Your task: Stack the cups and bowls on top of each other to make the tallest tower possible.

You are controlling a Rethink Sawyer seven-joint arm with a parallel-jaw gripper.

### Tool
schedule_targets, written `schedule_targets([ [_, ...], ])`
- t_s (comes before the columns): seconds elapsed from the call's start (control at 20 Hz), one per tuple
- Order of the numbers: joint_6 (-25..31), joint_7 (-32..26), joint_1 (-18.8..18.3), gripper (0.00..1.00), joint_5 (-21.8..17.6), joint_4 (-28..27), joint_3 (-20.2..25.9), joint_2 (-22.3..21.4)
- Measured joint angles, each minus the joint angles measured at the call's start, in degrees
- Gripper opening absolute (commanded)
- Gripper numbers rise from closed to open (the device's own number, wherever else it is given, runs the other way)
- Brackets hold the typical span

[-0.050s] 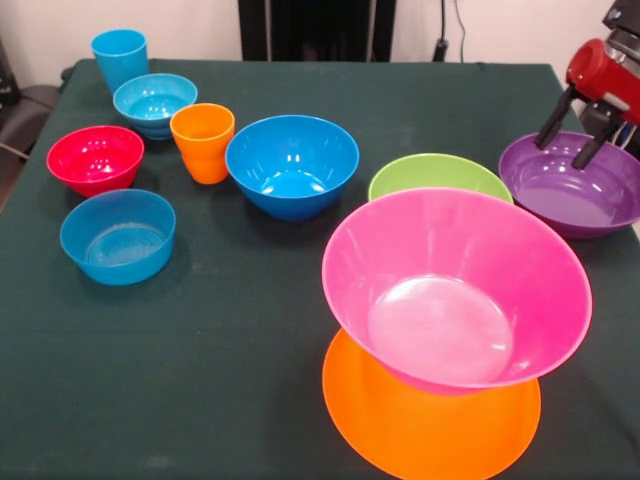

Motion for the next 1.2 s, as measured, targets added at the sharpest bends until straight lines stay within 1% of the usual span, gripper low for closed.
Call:
schedule_targets([
  [0.45, 0.0, 0.0, 0.0, 1.00, 1.8, 0.0, 0.0, -0.3],
  [1.2, 0.0, 0.0, 1.3, 1.00, 6.7, 0.0, 0.0, -0.3],
])
